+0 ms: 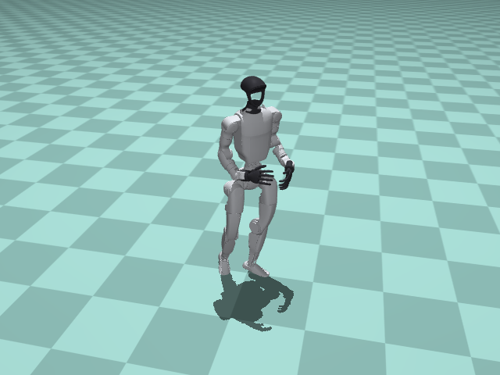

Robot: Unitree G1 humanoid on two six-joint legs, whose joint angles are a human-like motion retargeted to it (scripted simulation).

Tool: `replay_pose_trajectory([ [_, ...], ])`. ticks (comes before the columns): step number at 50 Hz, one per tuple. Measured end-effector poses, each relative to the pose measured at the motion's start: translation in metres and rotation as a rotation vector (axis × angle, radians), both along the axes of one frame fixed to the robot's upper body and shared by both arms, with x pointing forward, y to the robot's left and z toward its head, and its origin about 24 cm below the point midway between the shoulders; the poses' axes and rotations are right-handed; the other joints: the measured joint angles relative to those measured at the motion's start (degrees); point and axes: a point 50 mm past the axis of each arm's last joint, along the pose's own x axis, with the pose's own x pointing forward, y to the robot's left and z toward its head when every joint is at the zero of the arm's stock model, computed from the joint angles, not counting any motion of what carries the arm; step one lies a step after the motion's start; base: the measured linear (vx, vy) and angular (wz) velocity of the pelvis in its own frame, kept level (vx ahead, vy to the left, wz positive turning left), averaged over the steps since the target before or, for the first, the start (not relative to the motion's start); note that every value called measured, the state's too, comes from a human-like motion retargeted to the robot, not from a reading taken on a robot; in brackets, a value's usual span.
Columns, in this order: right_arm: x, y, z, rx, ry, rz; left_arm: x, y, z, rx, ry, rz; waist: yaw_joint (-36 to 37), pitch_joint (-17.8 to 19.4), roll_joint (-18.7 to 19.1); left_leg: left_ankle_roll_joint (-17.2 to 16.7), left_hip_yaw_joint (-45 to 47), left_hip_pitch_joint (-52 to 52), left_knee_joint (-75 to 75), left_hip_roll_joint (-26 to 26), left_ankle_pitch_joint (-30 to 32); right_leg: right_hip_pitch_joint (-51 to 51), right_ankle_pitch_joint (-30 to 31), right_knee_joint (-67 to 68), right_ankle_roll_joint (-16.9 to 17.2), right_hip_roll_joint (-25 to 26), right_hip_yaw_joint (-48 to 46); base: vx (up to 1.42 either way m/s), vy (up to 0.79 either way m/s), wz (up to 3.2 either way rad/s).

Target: Walk run

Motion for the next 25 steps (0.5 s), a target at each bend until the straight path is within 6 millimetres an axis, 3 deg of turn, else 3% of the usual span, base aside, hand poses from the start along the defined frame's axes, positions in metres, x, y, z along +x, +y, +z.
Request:
replay_pose_trajectory([
  [3,0.002,0.004,-0.002,0.028,0.011,-0.004,-0.009,0.024,-0.010,0.182,0.021,0.005,-1.93,0.68,1.34,0.07,-5.58,-0.03,-0.02,-0.10,0.82,-5.75,0.94,4.84,5.14,9.23,16.92,0.20,0.21,2.05],
  [5,0.004,0.007,-0.002,0.056,0.010,-0.011,-0.019,0.036,-0.019,0.312,0.052,-0.046,-2.53,1.08,1.53,-0.04,-7.88,-0.43,0.46,0.09,1.18,-8.06,1.23,5.89,7.20,11.96,22.04,0.22,0.11,1.73],
  [10,0.005,0.009,0.001,0.119,0.000,-0.011,-0.059,0.041,-0.044,0.474,0.186,-0.242,-4.11,3.04,1.04,-0.11,-12.70,-0.11,1.80,-0.77,1.48,-12.78,1.92,3.12,3.48,8.39,19.67,0.24,0.05,1.44],
  [15,0.002,0.008,0.001,0.136,0.005,0.001,-0.093,0.025,-0.064,0.467,0.332,-0.378,-5.40,4.80,-0.83,-0.11,-15.50,3.17,1.31,-3.84,1.10,-15.84,5.17,-7.94,6.07,5.19,23.16,0.31,0.02,1.09],
  [21,0.003,0.010,0.009,0.134,-0.034,0.025,-0.078,0.019,-0.062,0.472,0.272,-0.290,-6.18,6.49,-2.65,-0.59,-17.90,8.62,0.57,-6.03,-0.11,-17.32,11.87,-23.30,13.13,1.01,24.97,0.45,-0.09,0.78],
  [25,0.006,0.014,0.019,0.144,-0.085,0.054,-0.054,0.003,-0.056,0.388,0.206,-0.154,-6.42,6.48,-2.72,-1.31,-19.30,11.25,1.59,-5.63,-0.73,-15.92,11.38,-27.60,12.80,1.04,23.25,0.48,-0.17,0.52],
])
